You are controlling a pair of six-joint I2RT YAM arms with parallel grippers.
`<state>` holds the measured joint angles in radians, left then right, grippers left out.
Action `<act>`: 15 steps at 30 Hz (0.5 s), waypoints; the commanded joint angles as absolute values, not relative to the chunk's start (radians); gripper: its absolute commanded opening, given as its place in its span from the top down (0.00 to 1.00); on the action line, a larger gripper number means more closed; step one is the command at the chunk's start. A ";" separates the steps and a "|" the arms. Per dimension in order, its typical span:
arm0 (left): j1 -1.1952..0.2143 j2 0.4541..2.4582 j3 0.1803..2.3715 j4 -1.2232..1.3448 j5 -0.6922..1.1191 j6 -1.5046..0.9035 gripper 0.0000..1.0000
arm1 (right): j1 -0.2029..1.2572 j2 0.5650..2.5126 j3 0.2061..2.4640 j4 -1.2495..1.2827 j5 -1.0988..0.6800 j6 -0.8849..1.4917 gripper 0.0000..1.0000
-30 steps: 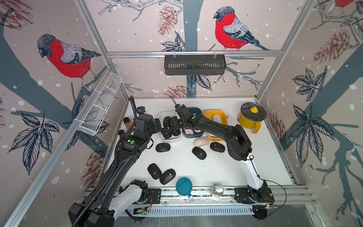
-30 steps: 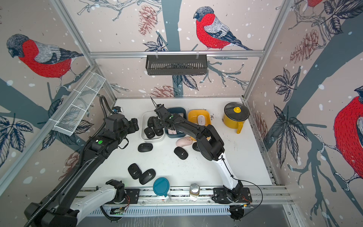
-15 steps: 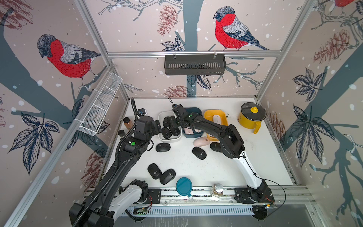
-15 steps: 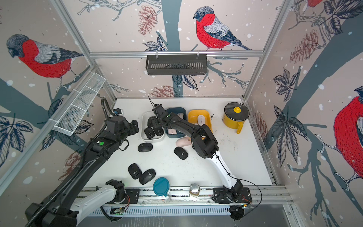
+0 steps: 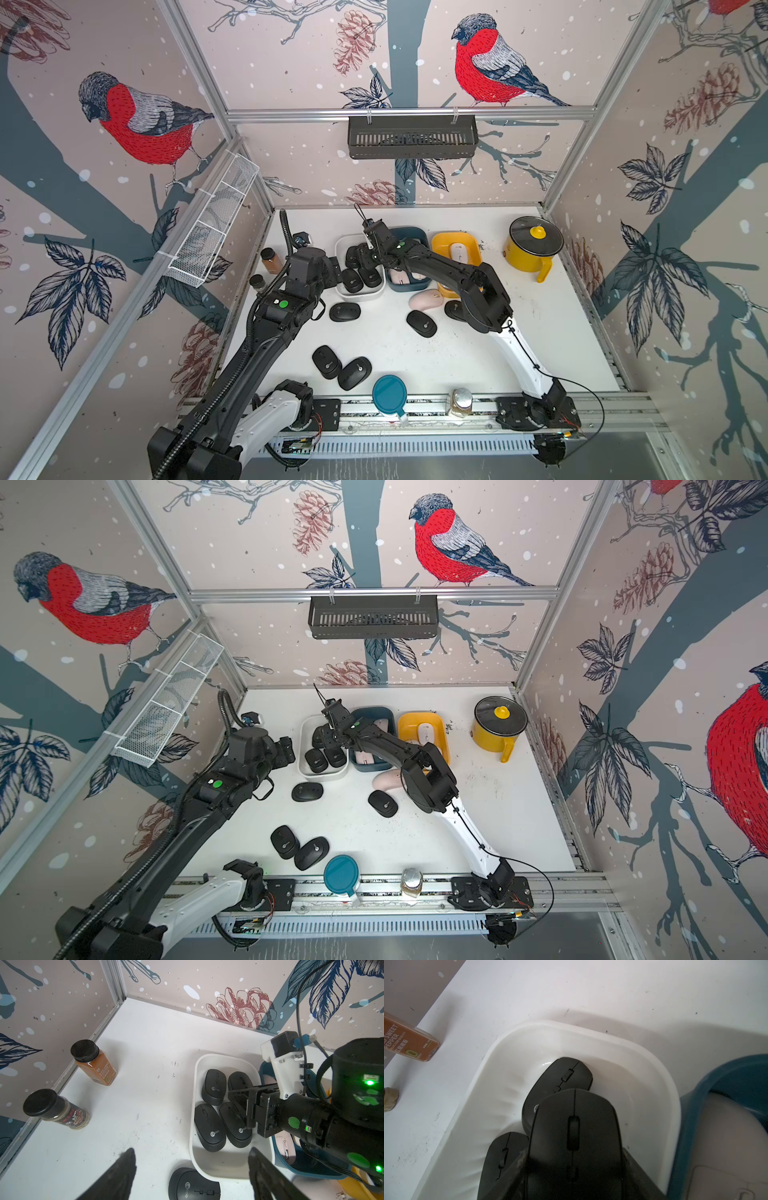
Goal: Place the mice by color into the storage box
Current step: Place the mouse in the storage box.
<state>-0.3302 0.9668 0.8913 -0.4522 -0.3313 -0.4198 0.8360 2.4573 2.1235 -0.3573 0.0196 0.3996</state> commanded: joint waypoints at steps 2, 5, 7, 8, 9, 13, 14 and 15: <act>-0.328 0.965 0.888 -0.418 -0.322 -0.427 0.16 | 0.828 2.474 2.133 -0.393 0.040 0.426 0.34; -0.328 0.962 0.885 -0.418 -0.321 -0.429 0.16 | 0.828 2.478 2.139 -0.393 0.033 0.428 0.31; -0.327 0.960 0.882 -0.418 -0.321 -0.431 0.16 | 0.828 2.477 2.140 -0.392 0.030 0.432 0.29; -0.327 0.959 0.882 -0.418 -0.322 -0.433 0.16 | 0.830 2.478 2.141 -0.390 0.029 0.432 0.28; -0.328 0.958 0.880 -0.417 -0.323 -0.433 0.16 | 0.830 2.476 2.141 -0.390 0.029 0.432 0.28; -0.327 0.954 0.881 -0.418 -0.323 -0.434 0.16 | 0.831 2.464 2.147 -0.381 0.023 0.428 0.27; -0.327 0.953 0.881 -0.418 -0.324 -0.434 0.16 | 0.834 2.458 2.146 -0.377 0.021 0.424 0.27; -0.327 0.951 0.881 -0.417 -0.325 -0.434 0.16 | 0.835 2.452 2.146 -0.371 0.021 0.420 0.27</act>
<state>-0.3294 0.9569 0.8822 -0.4473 -0.3168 -0.4229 0.8307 2.4668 2.1414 -0.3508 0.0185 0.4194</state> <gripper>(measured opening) 0.836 0.730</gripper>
